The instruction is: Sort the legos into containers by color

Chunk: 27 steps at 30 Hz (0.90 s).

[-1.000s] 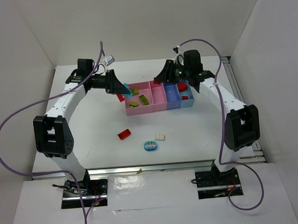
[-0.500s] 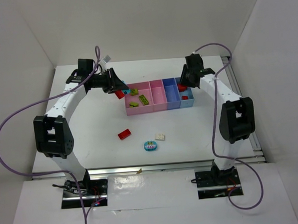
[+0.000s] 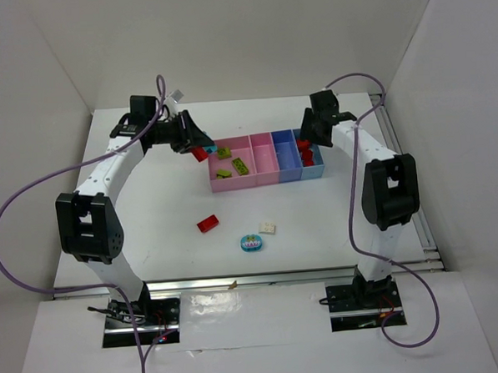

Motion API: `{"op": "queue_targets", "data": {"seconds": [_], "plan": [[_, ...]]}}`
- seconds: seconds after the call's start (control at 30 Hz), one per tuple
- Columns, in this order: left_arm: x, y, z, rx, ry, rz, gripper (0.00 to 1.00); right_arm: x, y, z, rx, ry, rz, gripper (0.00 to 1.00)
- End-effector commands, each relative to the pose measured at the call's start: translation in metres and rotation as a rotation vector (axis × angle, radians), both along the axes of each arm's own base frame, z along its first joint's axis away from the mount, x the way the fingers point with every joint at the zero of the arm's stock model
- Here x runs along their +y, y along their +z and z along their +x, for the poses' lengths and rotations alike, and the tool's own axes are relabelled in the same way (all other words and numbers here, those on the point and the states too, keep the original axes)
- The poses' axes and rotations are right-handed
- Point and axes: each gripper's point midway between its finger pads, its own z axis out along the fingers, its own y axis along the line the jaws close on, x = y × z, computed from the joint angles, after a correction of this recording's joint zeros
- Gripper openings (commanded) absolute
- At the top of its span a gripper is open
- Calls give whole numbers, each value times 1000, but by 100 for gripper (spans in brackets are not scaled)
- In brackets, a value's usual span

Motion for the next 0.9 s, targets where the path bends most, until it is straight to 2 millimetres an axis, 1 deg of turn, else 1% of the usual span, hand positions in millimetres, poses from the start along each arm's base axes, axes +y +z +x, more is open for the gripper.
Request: {"op": "queue_targets", "data": {"seconds": [0.0, 0.03, 0.07, 0.1, 0.13, 0.17, 0.2, 0.23, 0.27, 0.3, 0.33, 0.37, 0.4, 0.43, 0.47, 0.5, 0.53, 0.57, 0.63, 0.67, 0.7, 0.73, 0.77, 0.83, 0.87], "plan": [[-7, 32, 4, -67, -3, -28, 0, 0, 47, 11, -103, -2, 4, 65], [-8, 37, 4, -77, -12, -36, 0, 0, 52, 8, -108, 11, 5, 65], [-12, 38, 2, -68, -36, -62, 0, 4, 61, 6, -123, 32, 16, 65], [-15, 38, 3, -73, -62, -83, 0, 19, 82, 1, -166, 111, 83, 63], [-19, 45, 0, -87, -91, -116, 0, 34, 99, 2, -230, 185, 137, 63], [-26, 53, -3, -107, -153, -171, 0, 66, 115, -9, -261, 344, 258, 63], [-29, 57, -6, -127, -203, -204, 0, 81, 129, -23, -297, 439, 317, 64], [-37, 59, -11, -125, -258, -245, 0, 96, 146, -27, -352, 532, 376, 67], [-40, 61, -15, -128, -305, -282, 0, 110, 155, -35, -363, 606, 440, 73], [-46, 68, -27, -124, -391, -331, 0, 130, 166, -54, -356, 747, 543, 77], [-52, 68, -31, -127, -428, -346, 0, 146, 173, -66, -357, 819, 588, 81], [-52, 64, -32, -111, -442, -356, 0, 154, 177, -74, -355, 869, 614, 82], [-58, 71, -39, -129, -490, -372, 0, 164, 182, -87, -342, 939, 662, 82], [-62, 67, -40, -119, -498, -374, 0, 176, 181, -95, -329, 987, 683, 84], [-67, 68, -45, -114, -523, -382, 0, 183, 187, -100, -342, 1022, 702, 84], [-70, 69, -48, -132, -545, -384, 0, 190, 186, -104, -333, 1050, 724, 86], [-74, 74, -53, -139, -571, -392, 0, 197, 190, -114, -324, 1103, 758, 87], [-74, 75, -51, -157, -575, -391, 0, 206, 181, -119, -286, 1130, 780, 87], [-77, 77, -55, -150, -595, -407, 0, 216, 188, -129, -282, 1211, 808, 87], [-77, 81, -56, -189, -602, -407, 0, 221, 185, -130, -265, 1233, 823, 87], [-77, 81, -58, -166, -606, -420, 0, 226, 186, -135, -262, 1270, 831, 87], [-77, 82, -57, -174, -607, -421, 0, 227, 189, -139, -252, 1310, 855, 87], [-77, 86, -59, -183, -608, -420, 0, 228, 185, -138, -243, 1307, 858, 87], [-77, 86, -59, -181, -618, -424, 0, 231, 184, -142, -223, 1322, 871, 87], [-77, 86, -59, -181, -618, -424, 0, 231, 184, -142, -223, 1322, 871, 84]]}}
